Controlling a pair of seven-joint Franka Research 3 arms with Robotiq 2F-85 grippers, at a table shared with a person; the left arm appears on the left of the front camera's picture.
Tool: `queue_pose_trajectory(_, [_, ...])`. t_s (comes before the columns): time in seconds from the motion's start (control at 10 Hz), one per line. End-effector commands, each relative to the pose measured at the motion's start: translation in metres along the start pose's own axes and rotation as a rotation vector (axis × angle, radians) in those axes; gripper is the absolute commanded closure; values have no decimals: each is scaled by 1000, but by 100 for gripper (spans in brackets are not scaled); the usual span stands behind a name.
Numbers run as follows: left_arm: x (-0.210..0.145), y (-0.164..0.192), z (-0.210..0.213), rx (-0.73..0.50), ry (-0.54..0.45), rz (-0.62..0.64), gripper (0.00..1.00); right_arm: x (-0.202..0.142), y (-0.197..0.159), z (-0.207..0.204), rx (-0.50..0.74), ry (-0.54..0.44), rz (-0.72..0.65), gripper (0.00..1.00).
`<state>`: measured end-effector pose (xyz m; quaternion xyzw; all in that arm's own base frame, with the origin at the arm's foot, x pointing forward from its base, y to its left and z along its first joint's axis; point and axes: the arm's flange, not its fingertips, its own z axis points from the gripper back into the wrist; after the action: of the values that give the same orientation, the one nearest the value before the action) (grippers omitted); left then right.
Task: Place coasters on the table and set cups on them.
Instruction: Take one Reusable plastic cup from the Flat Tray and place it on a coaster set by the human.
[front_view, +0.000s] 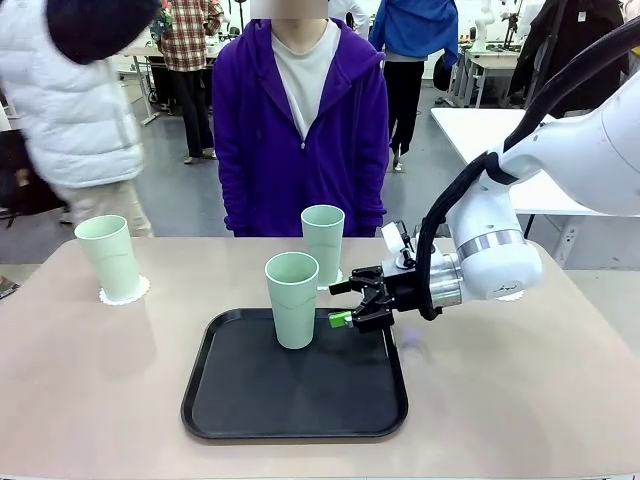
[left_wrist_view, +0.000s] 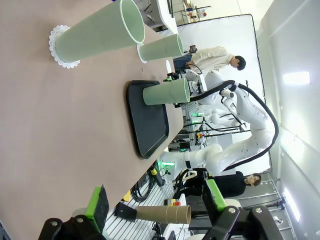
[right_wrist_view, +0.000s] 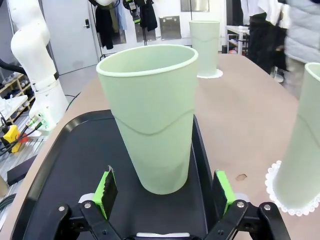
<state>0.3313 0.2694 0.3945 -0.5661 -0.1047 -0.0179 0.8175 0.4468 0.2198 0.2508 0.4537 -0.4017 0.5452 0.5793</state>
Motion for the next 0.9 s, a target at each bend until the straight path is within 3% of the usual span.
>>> queue_pose_trajectory(0.0, [-1, 0, 1, -1, -2, -6, 0, -1, -8, -17, -20, -14, 16, 0])
queue_pose_trajectory(0.8, [-1, 0, 1, -1, -2, -6, 0, -11, -20, -44, 34, -56, 13, 0])
